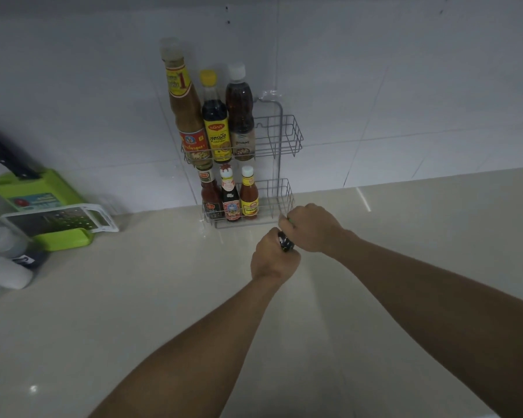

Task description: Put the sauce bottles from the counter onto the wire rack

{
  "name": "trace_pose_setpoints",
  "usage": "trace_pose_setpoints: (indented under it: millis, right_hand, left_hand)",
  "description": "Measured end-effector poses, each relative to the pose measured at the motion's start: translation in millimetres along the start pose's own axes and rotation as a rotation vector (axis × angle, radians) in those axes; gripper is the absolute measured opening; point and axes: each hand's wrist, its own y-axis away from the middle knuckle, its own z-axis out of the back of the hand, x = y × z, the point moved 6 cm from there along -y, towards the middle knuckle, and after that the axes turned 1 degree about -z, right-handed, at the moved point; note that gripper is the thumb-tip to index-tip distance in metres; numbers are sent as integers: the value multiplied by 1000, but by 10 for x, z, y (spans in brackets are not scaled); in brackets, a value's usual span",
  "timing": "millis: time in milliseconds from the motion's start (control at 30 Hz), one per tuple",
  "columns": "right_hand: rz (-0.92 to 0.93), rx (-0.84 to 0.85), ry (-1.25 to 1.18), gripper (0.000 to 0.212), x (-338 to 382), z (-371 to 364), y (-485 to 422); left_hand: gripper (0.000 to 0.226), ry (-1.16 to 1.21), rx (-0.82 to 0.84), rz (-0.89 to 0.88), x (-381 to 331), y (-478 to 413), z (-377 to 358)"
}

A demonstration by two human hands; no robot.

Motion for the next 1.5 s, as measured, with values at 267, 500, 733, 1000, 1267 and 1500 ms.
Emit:
trace_pose_setpoints:
  millis: [267, 500, 733, 1000, 1267, 1500]
  right_hand:
    - [-109, 41, -737, 41, -137, -177, -104]
    - [-172, -273, -666, 36, -204, 146, -659]
    - [-150, -285, -669, 33, -174, -76, -1151]
    - [-256, 10, -526, 49, -276, -503, -1559]
    - [-289, 160, -635, 53, -287, -690, -1548]
    - [-332, 240, -581, 97, -653, -1123, -1715]
  left_hand:
    - [58, 248, 16, -37, 99, -334, -2]
    - [100, 195, -140, 85, 296, -660, 390]
    - [103, 147, -292, 205, 761, -1021, 782]
    - [109, 238, -252, 238, 964, -1219, 891]
    - [111, 194, -150, 230, 1039, -1140, 877]
    - [89, -123, -103, 169, 827, -861, 1105]
